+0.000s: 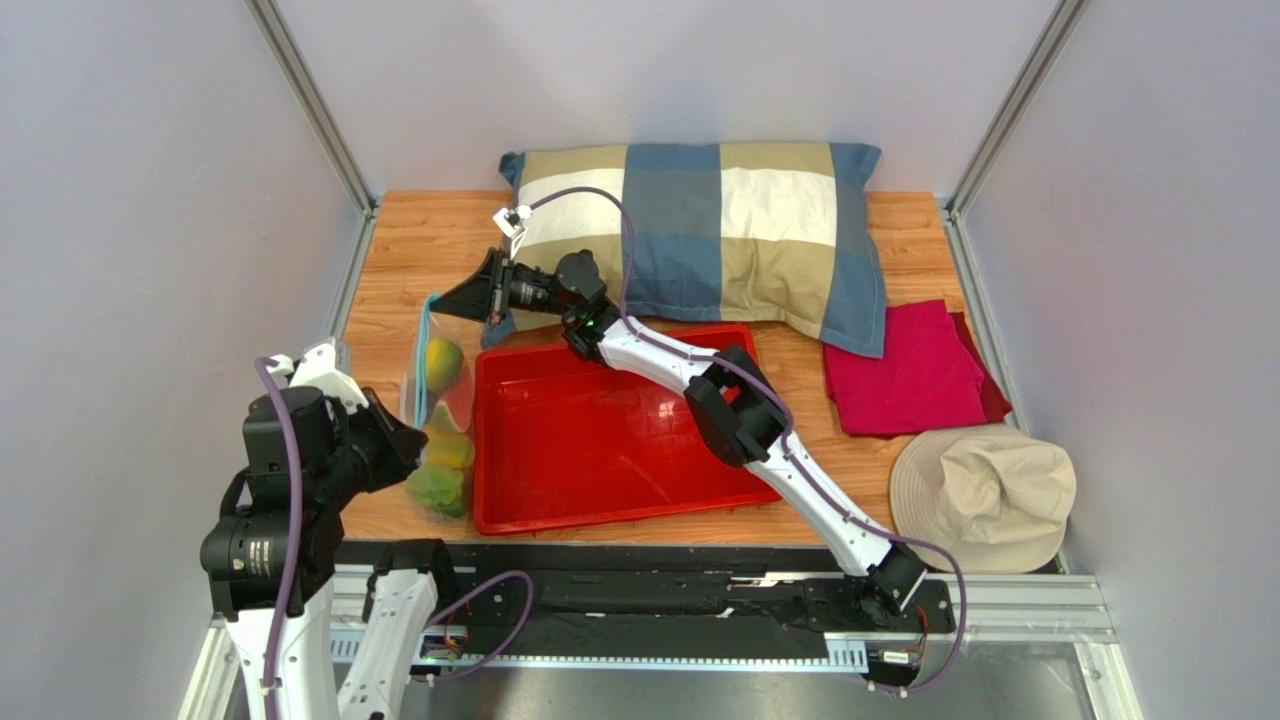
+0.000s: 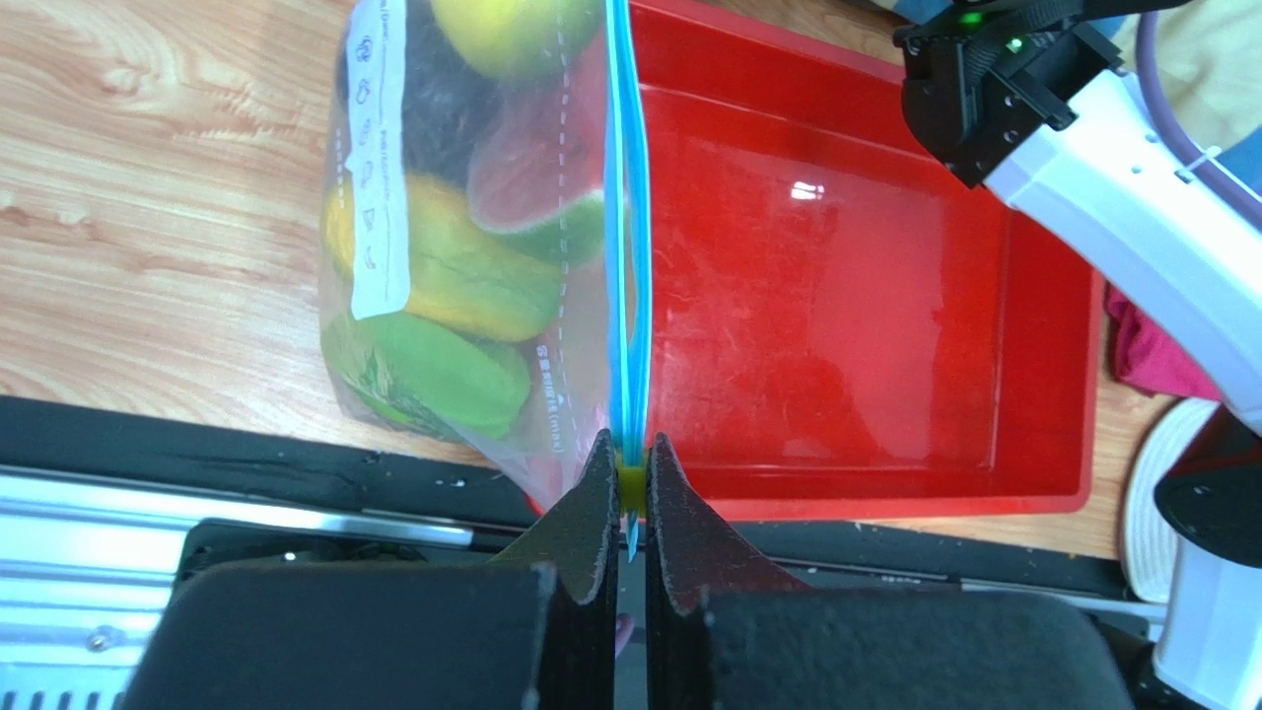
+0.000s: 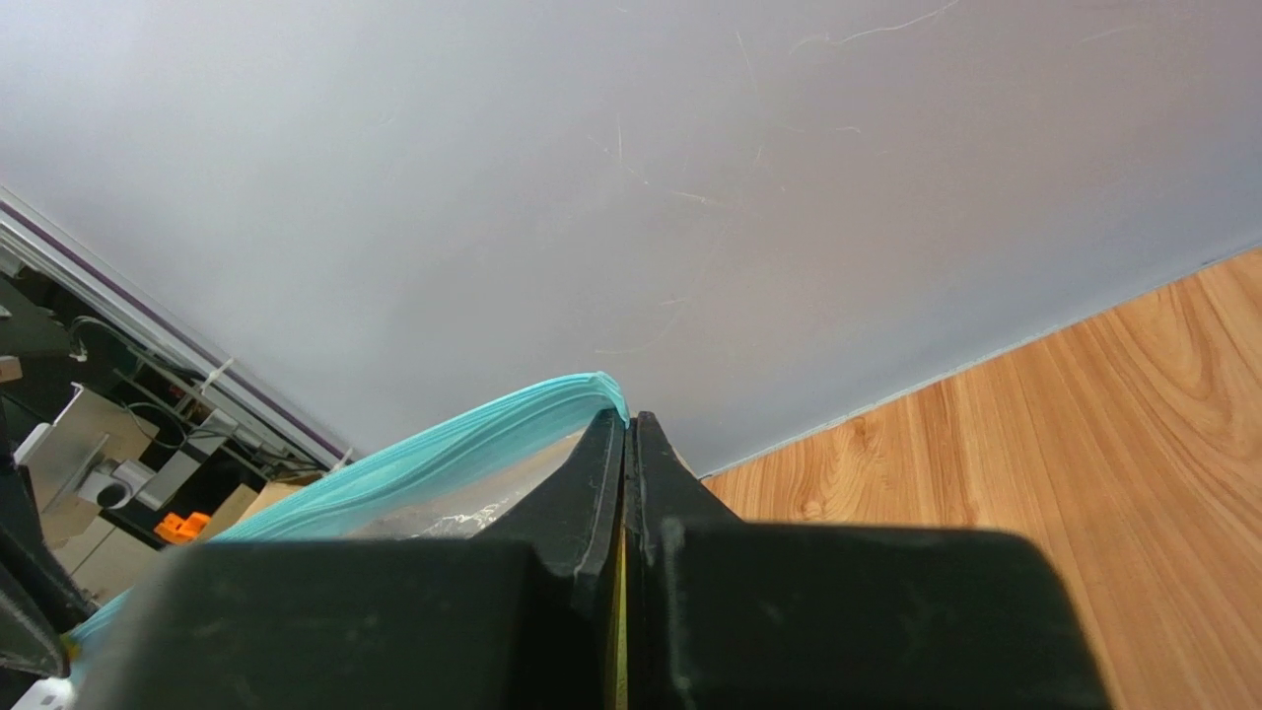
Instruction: Open the zip-top bag and remove the fake food
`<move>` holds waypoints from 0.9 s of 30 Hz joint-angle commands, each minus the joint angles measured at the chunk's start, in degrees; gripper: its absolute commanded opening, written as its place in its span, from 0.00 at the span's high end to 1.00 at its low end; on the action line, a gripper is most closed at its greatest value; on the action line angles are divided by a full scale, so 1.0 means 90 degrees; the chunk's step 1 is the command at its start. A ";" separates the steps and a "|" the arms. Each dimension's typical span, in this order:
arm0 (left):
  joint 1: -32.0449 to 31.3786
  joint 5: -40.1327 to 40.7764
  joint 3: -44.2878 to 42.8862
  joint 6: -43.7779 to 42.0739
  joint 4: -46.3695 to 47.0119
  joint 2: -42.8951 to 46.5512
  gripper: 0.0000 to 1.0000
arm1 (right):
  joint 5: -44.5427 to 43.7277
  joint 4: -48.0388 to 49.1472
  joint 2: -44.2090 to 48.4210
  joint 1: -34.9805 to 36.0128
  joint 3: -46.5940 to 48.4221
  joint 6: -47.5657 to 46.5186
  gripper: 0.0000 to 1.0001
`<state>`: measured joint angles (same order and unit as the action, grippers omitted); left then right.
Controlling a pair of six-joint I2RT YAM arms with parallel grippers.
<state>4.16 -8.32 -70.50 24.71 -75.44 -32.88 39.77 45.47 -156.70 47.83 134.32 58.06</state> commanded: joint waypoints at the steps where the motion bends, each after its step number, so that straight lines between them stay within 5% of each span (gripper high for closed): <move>1: 0.0016 -0.0589 0.0079 0.0321 -0.1823 0.0265 1.00 | -0.0649 -0.0286 -0.0118 -0.0090 0.0407 -0.0387 1.00; 4: 0.0026 -0.0678 0.0225 0.0340 -0.1745 0.0382 1.00 | -0.0620 -0.0626 -0.0040 -0.0081 0.0388 -0.0348 0.96; 5: 0.0016 -0.0697 0.0313 0.0331 -0.1658 0.0421 1.00 | -0.0581 -0.0812 0.0076 -0.0071 0.0369 -0.0280 0.81; 7: 0.0016 -0.0716 0.0421 0.0379 -0.1297 0.0499 1.00 | -0.0260 -0.1600 0.0310 -0.0061 0.0126 -0.0212 0.71; 9: 0.0016 -0.0853 0.0625 0.0409 -0.0888 0.0499 1.00 | -0.0171 -0.2159 0.1049 -0.0051 -0.0507 -0.0211 0.50; 11: 0.0016 -0.0902 0.0840 0.0516 -0.0633 0.0558 1.00 | -0.0277 -0.3630 0.1676 -0.0070 -0.1300 -0.0493 0.46; 16: 0.0016 -0.0960 0.1104 0.0614 -0.0271 0.0665 1.00 | -0.0805 -0.7077 0.2965 -0.0168 -0.1389 -0.1586 0.44; 27: 0.0016 -0.1156 0.1232 0.0682 -0.0241 0.0871 1.00 | -0.0698 -0.8392 0.3925 0.0378 -0.1333 -0.2085 0.43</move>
<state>4.16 -17.45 -58.74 29.98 -77.01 -25.06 32.25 -22.76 -121.08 47.46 119.46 43.13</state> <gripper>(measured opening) 0.018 0.572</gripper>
